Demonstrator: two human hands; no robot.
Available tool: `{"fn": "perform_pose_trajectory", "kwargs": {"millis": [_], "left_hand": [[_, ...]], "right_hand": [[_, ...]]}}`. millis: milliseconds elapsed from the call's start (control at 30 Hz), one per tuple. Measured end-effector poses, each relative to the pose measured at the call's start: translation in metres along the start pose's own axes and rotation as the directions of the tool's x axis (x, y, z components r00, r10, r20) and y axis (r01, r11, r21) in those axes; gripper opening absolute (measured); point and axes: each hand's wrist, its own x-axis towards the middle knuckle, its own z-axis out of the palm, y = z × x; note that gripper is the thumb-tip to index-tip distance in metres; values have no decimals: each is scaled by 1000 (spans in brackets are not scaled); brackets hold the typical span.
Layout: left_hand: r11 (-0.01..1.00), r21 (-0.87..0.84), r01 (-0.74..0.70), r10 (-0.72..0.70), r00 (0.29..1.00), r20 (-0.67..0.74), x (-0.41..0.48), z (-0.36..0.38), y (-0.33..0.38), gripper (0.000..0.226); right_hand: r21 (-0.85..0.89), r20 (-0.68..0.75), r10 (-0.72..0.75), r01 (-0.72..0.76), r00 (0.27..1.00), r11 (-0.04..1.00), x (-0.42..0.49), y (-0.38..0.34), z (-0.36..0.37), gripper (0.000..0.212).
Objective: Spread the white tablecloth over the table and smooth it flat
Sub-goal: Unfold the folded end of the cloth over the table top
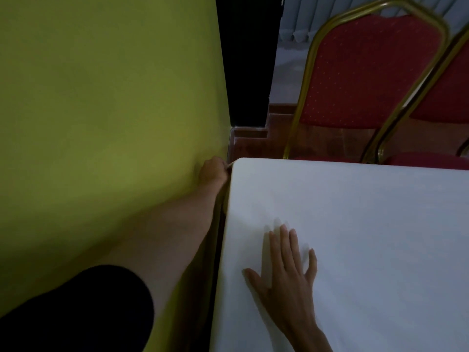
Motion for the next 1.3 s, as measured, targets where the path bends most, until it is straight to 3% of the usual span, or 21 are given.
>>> {"fn": "perform_pose_trajectory", "kwargs": {"millis": [100, 267, 367, 667, 733, 800, 867, 933, 1000, 1067, 1200, 1300], "left_hand": [[995, -100, 28, -25, 999, 22, -7, 5, 5, 25], [930, -219, -295, 304, 952, 11, -23, -10, 1, 36], [928, -125, -351, 352, 936, -14, -20, -11, -5, 26], [966, 37, -256, 259, 962, -83, 4, 2, -10, 21], [982, 2, -189, 189, 981, -44, -2, 5, -9, 21], [980, -175, -95, 89, 995, -42, -17, 4, -11, 29], [919, -395, 18, -56, 995, -84, -51, 1, -15, 42], [887, -463, 12, -83, 988, -133, -112, 8, -22, 45], [901, -420, -111, 58, 989, -136, -185, 26, -34, 51], [944, -263, -199, 178, 979, -104, -248, 44, -55, 60], [970, -182, -159, 151, 987, -54, -336, 64, -111, 64], [973, -120, -196, 183, 977, -107, -400, 60, -133, 61]], "right_hand": [[37, -123, 39, -34, 992, 999, -23, 10, 6, 86], [55, -225, 50, -39, 973, 998, -34, 6, 14, 81], [38, -250, 15, -5, 968, 999, -35, 4, 18, 80], [-17, -250, -40, 36, 967, 999, -48, 15, 34, 81], [-19, -230, -25, 22, 973, 1000, -57, 17, 33, 85], [-17, -190, -10, 7, 982, 1000, -70, 20, 32, 85], [-13, -156, -15, 13, 988, 1000, -84, 19, 29, 83], [-25, -136, -24, 21, 990, 999, -103, 19, 28, 79], [-31, -117, -18, 14, 993, 999, -123, 20, 30, 73], [-2, -92, -17, 17, 996, 1000, -139, 19, 33, 69], [4, -59, -113, 113, 992, 994, -193, 21, 42, 61], [29, -40, -190, 191, 981, 981, -222, 17, 47, 60]]}}
